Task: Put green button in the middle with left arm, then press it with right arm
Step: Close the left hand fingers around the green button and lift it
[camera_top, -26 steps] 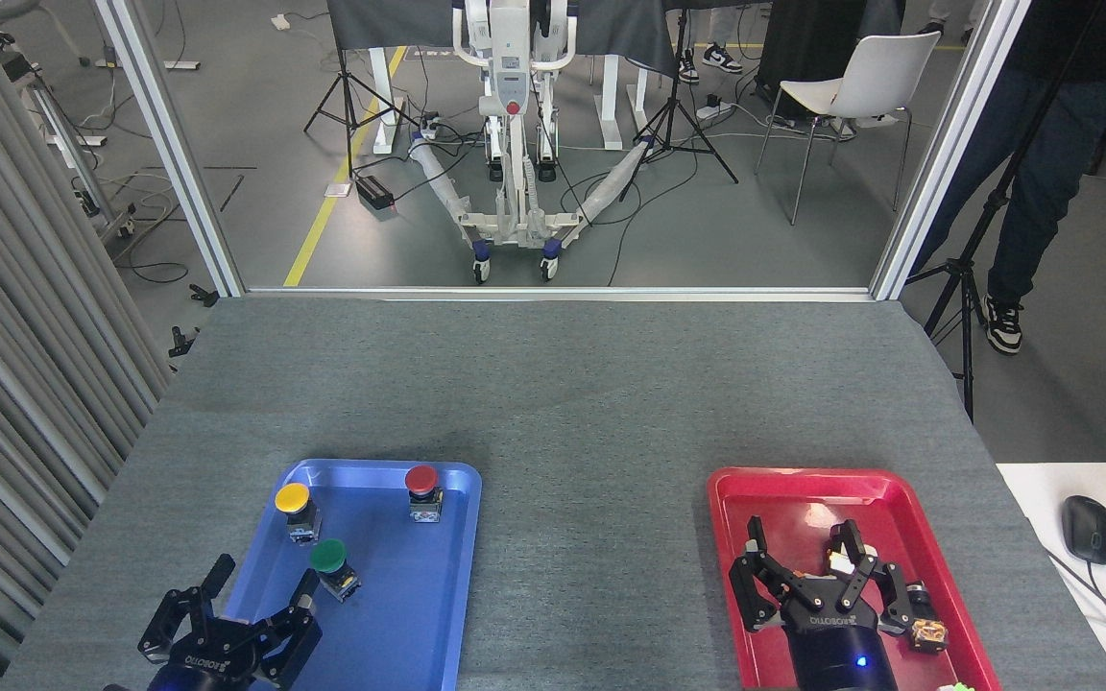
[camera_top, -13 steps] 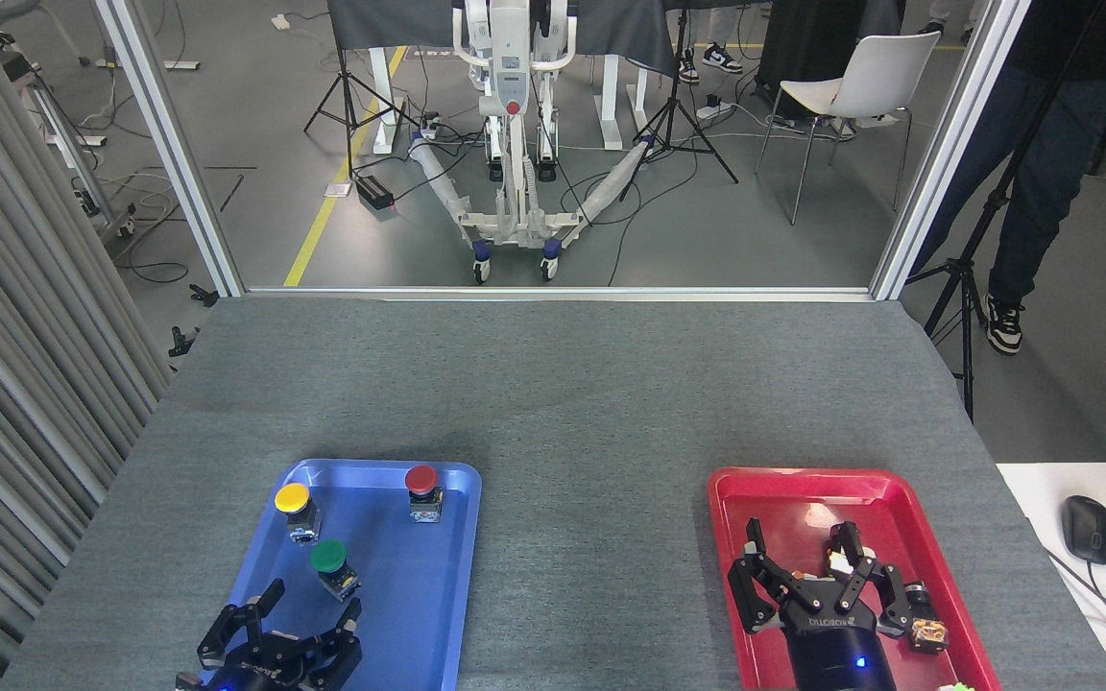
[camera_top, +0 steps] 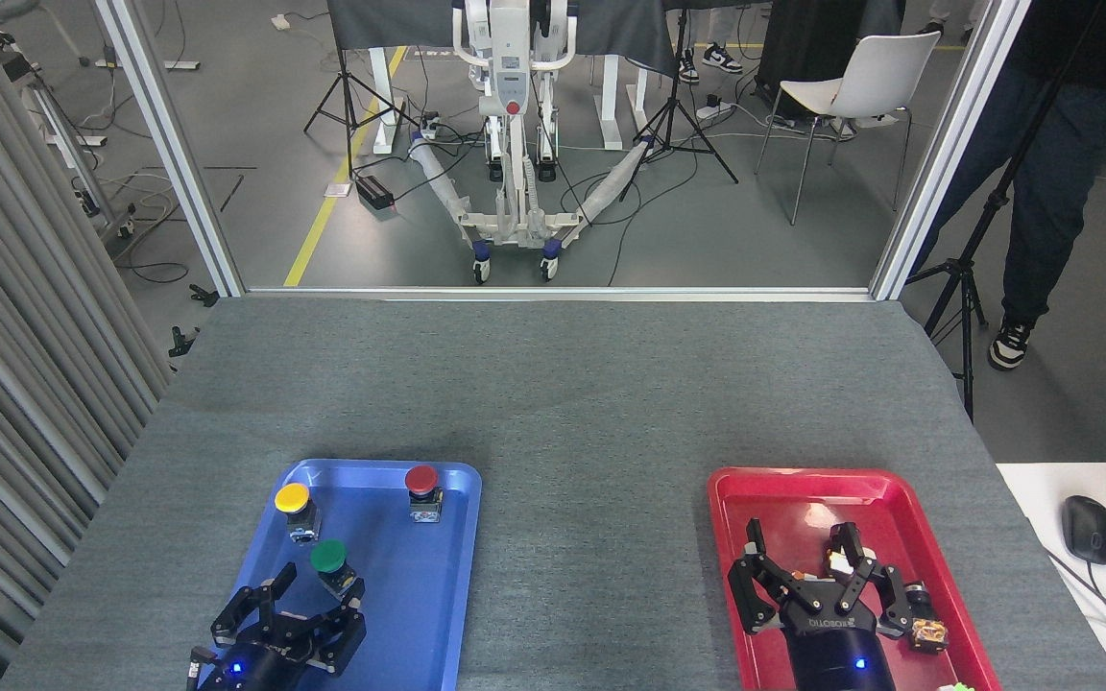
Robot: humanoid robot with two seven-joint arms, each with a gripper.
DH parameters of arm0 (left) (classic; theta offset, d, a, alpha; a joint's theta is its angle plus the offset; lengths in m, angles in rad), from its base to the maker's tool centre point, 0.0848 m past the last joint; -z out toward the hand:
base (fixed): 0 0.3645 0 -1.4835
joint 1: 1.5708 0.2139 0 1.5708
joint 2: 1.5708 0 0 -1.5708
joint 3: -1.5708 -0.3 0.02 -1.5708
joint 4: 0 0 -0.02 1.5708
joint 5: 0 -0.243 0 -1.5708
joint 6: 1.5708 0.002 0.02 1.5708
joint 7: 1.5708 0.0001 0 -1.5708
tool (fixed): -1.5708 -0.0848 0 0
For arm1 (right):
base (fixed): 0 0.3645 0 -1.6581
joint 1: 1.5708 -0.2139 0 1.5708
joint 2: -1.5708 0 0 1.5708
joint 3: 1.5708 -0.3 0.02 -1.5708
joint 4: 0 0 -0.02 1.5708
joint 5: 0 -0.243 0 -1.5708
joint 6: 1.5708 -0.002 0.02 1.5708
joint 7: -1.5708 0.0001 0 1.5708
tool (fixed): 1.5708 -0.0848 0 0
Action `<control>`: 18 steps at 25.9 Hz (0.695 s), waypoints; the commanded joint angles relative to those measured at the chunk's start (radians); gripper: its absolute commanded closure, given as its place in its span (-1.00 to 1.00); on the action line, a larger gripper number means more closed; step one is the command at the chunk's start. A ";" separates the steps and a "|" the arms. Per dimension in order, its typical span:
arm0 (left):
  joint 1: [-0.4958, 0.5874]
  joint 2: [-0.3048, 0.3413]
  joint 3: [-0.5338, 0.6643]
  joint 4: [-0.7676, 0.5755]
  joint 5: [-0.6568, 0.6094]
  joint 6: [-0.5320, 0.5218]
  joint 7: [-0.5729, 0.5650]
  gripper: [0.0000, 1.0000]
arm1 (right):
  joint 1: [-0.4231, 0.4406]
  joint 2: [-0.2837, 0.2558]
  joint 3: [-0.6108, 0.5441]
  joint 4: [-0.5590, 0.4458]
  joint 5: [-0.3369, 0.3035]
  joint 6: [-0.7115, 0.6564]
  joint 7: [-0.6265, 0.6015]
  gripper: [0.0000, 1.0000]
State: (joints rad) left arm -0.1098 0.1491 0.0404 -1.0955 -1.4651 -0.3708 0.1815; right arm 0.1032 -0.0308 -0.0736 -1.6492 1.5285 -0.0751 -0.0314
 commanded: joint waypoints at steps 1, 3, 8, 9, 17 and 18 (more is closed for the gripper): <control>-0.010 -0.009 -0.010 0.026 0.002 0.000 0.004 -0.60 | 0.000 0.000 0.000 0.000 -0.001 0.000 -0.004 -1.00; -0.028 -0.011 -0.013 0.045 0.000 -0.002 0.004 -0.46 | -0.002 -0.001 0.000 0.000 -0.001 0.000 -0.004 -1.00; -0.028 -0.013 -0.025 0.046 0.005 -0.010 0.049 -0.05 | 0.004 -0.003 0.002 0.002 0.001 -0.002 -0.004 -1.00; -0.027 -0.011 -0.028 0.046 0.006 -0.014 0.061 0.05 | 0.004 -0.003 0.002 0.005 0.001 -0.002 -0.004 -1.00; -0.024 0.001 -0.048 0.037 0.000 -0.094 0.098 0.82 | 0.003 -0.003 0.018 0.008 0.001 0.000 -0.004 -1.00; -0.025 0.001 -0.048 0.032 0.000 -0.114 0.111 0.87 | 0.004 -0.003 0.018 0.008 0.001 0.000 -0.004 -1.00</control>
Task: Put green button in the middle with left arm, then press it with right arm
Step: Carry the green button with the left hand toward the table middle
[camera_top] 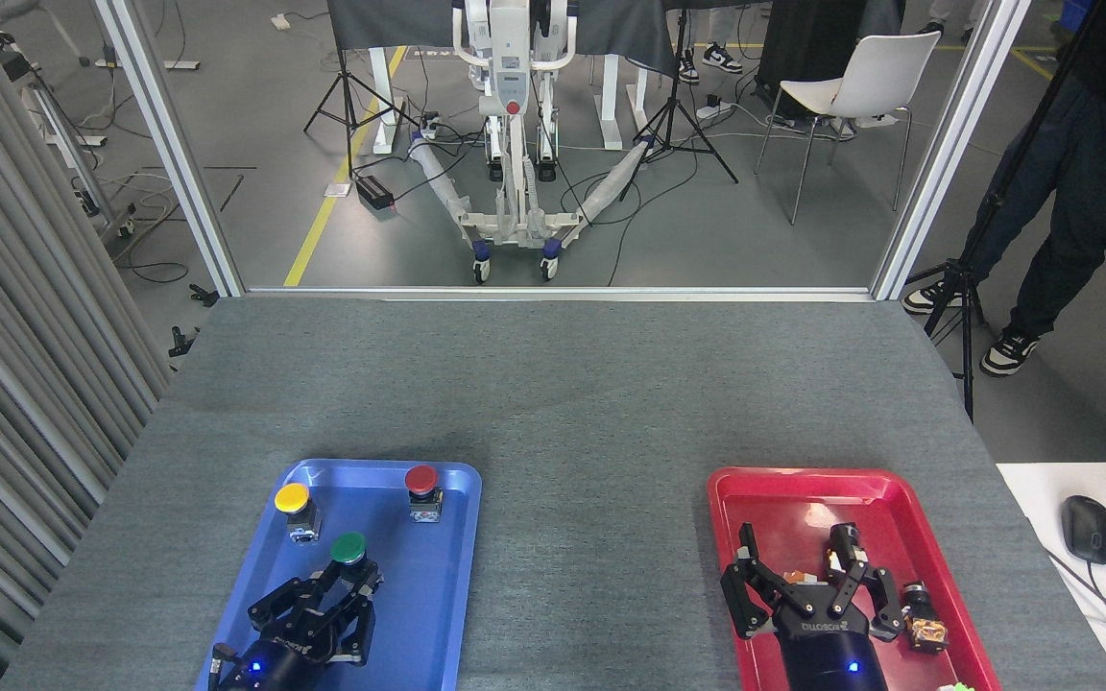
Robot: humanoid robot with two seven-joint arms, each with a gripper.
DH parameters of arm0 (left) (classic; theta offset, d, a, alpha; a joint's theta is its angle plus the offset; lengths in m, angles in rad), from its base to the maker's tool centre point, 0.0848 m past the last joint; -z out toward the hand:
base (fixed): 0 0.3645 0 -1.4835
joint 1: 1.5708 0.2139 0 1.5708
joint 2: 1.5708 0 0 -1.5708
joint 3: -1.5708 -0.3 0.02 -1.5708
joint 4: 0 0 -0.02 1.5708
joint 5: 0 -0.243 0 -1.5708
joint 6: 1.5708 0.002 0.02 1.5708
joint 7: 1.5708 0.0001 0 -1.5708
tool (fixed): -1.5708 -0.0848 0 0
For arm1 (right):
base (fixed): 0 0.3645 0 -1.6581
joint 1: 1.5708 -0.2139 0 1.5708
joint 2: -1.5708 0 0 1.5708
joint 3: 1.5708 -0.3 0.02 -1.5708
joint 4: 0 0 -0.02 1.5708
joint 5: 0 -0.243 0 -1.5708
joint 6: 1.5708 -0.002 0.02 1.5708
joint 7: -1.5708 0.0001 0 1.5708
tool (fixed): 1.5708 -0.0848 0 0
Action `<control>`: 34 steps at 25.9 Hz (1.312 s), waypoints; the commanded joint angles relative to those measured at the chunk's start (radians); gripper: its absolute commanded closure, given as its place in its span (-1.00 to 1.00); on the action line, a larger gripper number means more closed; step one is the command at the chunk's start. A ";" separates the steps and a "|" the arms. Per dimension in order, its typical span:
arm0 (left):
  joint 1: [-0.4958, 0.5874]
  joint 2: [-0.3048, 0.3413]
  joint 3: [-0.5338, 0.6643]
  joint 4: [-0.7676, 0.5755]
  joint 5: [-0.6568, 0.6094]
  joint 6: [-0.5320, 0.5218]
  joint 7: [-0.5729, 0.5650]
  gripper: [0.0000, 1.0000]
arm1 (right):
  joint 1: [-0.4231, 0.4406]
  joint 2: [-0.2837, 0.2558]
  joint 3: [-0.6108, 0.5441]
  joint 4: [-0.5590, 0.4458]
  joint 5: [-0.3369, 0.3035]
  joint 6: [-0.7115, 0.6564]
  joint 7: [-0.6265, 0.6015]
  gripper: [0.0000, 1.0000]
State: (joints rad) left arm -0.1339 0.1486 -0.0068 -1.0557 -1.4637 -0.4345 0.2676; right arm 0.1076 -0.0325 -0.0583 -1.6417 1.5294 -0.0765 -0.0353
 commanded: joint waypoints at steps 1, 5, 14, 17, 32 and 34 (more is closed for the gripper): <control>-0.001 0.002 -0.001 -0.017 -0.001 -0.070 0.036 0.89 | 0.000 -0.003 0.003 0.000 0.000 0.001 0.000 -1.00; -0.012 -0.006 -0.087 -0.089 -0.003 -0.102 0.041 0.89 | 0.003 -0.003 0.003 0.000 0.000 0.000 -0.001 -1.00; -0.200 -0.159 -0.363 0.033 -0.023 -0.044 0.036 0.93 | -0.003 0.000 0.003 0.000 0.000 0.003 -0.001 -1.00; -0.231 -0.215 -0.391 0.106 -0.032 -0.026 0.045 0.94 | -0.003 0.002 0.003 0.000 0.000 0.001 -0.001 -1.00; -0.242 -0.285 -0.591 0.267 -0.078 0.234 0.133 0.77 | -0.005 0.000 0.006 0.000 0.000 0.001 0.000 -0.99; -0.242 -0.285 -0.593 0.267 -0.080 0.232 0.136 0.65 | -0.006 0.002 0.006 0.000 0.000 0.001 0.000 -1.00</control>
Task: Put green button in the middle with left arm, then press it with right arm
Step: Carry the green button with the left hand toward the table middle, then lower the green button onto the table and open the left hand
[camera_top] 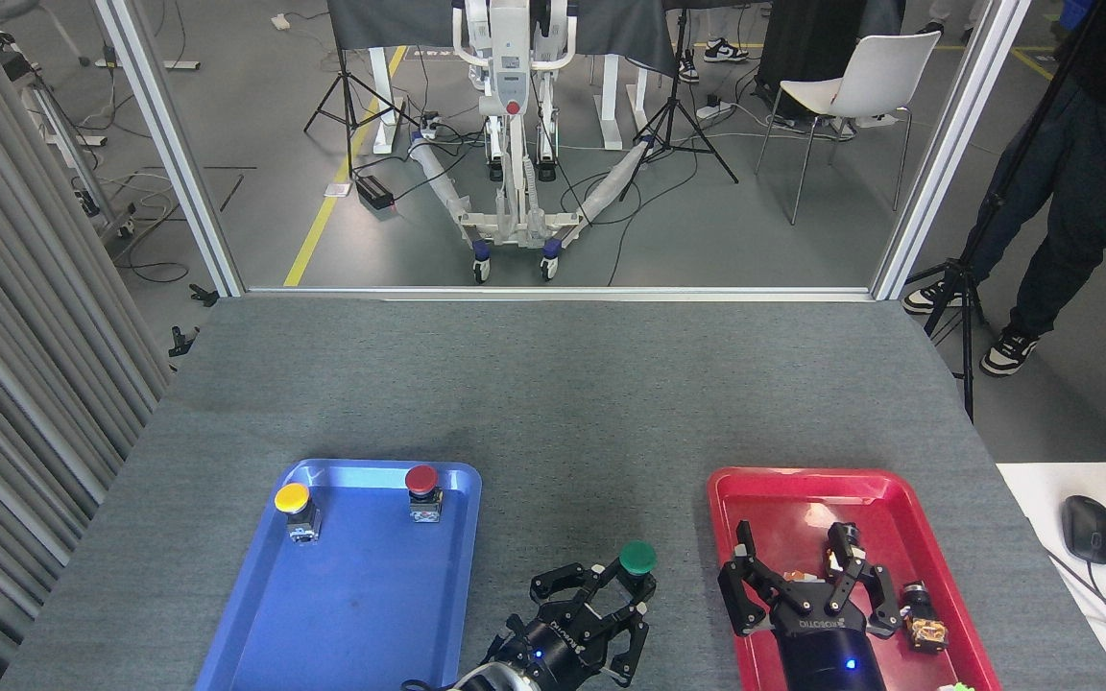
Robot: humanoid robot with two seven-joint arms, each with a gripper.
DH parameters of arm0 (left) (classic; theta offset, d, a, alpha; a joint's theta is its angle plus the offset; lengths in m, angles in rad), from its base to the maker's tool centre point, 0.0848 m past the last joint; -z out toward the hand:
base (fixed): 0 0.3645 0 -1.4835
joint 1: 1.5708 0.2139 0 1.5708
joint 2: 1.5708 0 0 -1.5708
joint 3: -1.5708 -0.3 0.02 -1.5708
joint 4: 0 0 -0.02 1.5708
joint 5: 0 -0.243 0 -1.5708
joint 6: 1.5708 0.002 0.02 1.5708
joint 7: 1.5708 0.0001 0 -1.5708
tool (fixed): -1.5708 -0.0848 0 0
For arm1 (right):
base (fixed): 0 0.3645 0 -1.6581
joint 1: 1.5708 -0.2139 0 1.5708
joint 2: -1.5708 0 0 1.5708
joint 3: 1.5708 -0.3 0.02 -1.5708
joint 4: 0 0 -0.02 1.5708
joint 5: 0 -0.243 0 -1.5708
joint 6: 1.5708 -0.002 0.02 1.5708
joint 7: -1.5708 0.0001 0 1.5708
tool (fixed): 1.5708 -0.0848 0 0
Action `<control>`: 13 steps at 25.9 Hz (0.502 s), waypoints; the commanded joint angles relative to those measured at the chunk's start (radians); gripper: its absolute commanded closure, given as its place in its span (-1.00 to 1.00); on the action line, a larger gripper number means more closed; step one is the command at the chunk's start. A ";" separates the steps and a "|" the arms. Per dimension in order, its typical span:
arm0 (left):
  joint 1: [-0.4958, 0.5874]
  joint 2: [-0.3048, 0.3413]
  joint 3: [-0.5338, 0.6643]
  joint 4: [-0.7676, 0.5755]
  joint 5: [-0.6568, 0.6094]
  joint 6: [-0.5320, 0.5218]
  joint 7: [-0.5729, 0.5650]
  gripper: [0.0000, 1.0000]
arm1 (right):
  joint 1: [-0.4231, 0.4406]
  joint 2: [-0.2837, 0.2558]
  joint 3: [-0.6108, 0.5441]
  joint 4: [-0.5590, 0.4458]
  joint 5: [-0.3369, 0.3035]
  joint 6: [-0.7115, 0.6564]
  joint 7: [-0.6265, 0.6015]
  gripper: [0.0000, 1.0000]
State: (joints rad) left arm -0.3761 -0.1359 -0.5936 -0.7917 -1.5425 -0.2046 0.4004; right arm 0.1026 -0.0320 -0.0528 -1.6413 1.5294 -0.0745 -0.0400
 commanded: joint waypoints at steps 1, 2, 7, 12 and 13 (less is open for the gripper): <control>0.000 -0.001 -0.006 0.005 0.001 0.002 0.006 0.55 | -0.001 0.001 0.001 0.000 0.000 -0.001 0.005 -0.99; 0.005 -0.001 -0.008 0.005 -0.001 0.002 0.009 0.53 | -0.001 0.001 0.002 0.000 0.000 -0.001 0.005 -0.99; 0.008 -0.001 -0.006 0.025 -0.004 0.004 0.017 0.37 | -0.001 0.001 0.004 0.001 0.000 -0.004 0.006 -0.99; 0.008 -0.001 -0.003 0.026 -0.002 0.037 0.025 -0.25 | -0.001 0.001 0.031 0.001 0.000 -0.004 0.006 -1.00; 0.006 -0.001 -0.003 0.026 -0.001 0.050 0.025 -0.38 | -0.001 0.001 0.034 0.001 0.000 -0.005 0.006 -1.00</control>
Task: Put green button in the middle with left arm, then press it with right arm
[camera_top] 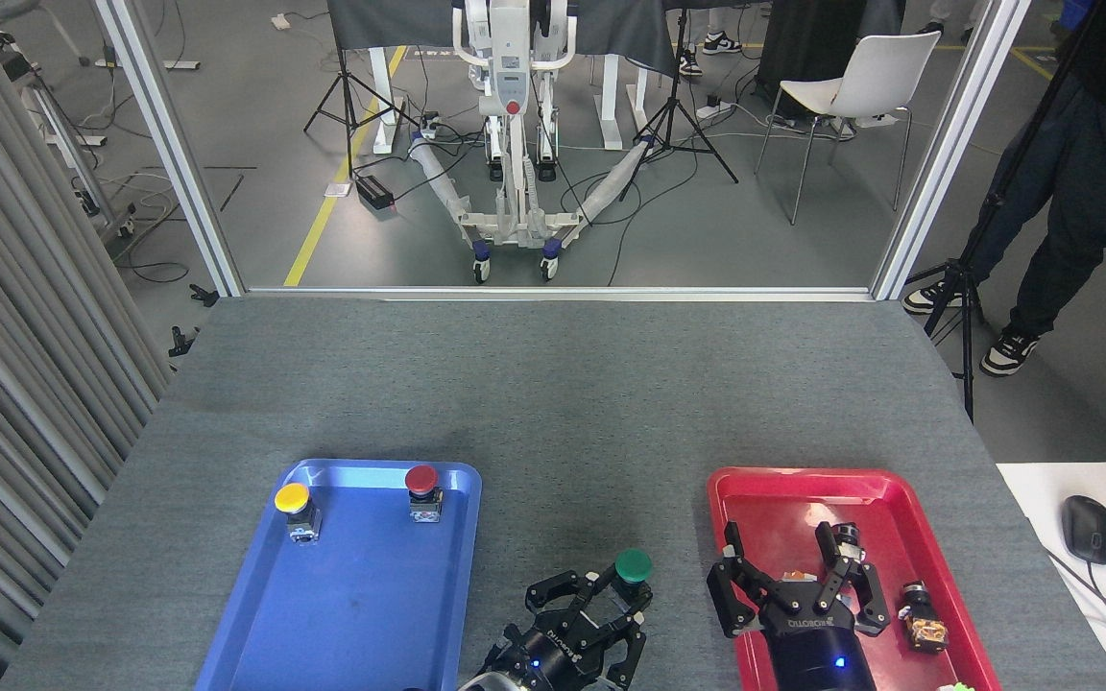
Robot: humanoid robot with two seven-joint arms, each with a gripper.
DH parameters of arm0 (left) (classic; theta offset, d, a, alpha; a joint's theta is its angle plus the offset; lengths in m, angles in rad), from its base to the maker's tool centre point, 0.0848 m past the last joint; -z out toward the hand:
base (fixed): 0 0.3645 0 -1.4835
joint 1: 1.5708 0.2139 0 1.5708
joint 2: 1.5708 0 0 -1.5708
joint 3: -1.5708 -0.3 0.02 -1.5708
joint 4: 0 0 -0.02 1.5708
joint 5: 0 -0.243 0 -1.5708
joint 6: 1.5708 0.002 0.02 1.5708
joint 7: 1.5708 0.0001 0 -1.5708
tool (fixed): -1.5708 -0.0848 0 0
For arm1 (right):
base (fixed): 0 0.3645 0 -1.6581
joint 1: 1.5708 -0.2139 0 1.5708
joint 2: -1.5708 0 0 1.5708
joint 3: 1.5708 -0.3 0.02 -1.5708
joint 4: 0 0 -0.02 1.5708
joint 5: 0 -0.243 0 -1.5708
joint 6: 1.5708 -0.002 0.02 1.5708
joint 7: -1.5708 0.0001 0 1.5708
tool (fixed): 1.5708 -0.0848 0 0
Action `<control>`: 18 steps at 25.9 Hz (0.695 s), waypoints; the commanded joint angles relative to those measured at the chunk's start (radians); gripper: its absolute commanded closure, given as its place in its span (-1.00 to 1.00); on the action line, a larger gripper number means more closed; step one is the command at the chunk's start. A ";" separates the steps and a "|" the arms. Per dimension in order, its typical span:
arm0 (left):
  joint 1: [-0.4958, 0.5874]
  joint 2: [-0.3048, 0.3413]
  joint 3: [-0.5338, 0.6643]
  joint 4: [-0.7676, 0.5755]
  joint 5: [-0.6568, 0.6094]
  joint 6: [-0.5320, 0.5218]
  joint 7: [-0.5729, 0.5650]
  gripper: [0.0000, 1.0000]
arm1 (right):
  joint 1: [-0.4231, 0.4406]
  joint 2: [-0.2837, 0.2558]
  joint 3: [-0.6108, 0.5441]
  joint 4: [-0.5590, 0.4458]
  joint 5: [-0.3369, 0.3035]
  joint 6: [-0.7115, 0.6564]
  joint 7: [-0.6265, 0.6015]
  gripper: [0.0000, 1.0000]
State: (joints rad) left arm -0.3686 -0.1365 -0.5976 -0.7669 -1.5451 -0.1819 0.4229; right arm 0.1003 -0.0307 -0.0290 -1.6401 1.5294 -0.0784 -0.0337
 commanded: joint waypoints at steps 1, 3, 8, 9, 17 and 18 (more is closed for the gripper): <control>0.000 0.000 -0.001 0.000 0.000 0.030 0.004 -0.41 | 0.001 0.000 0.014 0.000 0.000 0.000 0.000 -1.00; 0.000 0.000 -0.001 -0.002 -0.001 0.025 0.016 -0.45 | 0.001 0.002 0.026 0.000 0.000 0.000 0.000 -1.00; 0.011 0.000 -0.002 -0.017 -0.001 0.022 0.028 -0.74 | 0.001 0.014 0.043 0.000 0.002 0.006 0.000 -0.99; 0.022 0.000 -0.001 -0.029 -0.003 0.022 0.028 -0.77 | 0.001 0.014 0.043 0.000 0.003 0.006 0.000 -0.98; 0.231 0.161 0.012 -0.496 0.000 0.104 0.020 -0.78 | 0.001 0.032 0.064 0.000 0.008 0.009 0.028 -0.90; 0.263 0.184 0.019 -0.545 0.000 0.147 0.020 -0.77 | 0.001 0.032 0.075 -0.001 0.009 0.009 0.029 -0.85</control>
State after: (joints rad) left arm -0.1837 -0.0244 -0.5893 -1.1475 -1.5480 -0.1043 0.4479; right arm 0.1012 -0.0026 0.0271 -1.6400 1.5353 -0.0703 -0.0105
